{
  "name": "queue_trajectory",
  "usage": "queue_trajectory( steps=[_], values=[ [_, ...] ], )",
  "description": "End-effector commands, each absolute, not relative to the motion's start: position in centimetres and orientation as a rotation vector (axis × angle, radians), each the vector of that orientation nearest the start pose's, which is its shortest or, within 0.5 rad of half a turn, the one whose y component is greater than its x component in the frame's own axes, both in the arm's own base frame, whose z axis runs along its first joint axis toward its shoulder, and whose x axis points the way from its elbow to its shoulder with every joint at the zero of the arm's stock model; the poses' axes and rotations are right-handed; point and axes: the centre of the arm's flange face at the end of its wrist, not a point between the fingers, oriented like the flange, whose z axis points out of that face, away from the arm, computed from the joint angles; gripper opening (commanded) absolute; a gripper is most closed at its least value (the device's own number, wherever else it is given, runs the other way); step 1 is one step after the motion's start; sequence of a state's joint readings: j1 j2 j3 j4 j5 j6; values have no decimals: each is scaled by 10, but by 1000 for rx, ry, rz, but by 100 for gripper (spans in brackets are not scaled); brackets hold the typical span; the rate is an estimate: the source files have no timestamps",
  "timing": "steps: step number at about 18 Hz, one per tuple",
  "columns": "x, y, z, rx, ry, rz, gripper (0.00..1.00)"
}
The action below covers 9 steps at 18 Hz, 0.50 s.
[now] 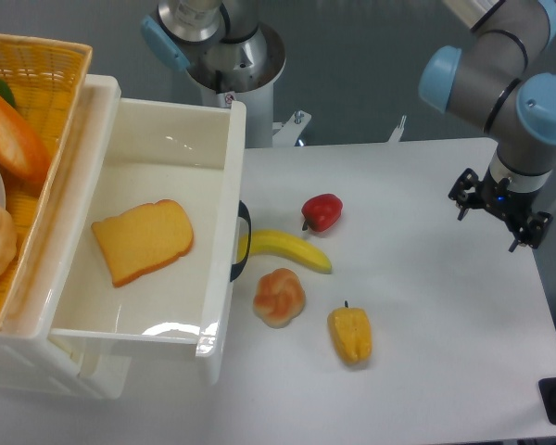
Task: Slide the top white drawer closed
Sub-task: 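Move the gripper from rest toward the open white drawer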
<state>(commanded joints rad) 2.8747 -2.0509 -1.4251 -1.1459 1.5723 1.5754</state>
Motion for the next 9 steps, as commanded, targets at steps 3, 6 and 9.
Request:
queue_trajectory(
  steps=[3, 6, 9],
  values=[
    [-611, 306, 317, -3101, 426, 124, 100],
    [-605, 306, 309, -3104, 424, 101, 100],
    [-580, 292, 302, -3069, 392, 36, 100]
  ],
)
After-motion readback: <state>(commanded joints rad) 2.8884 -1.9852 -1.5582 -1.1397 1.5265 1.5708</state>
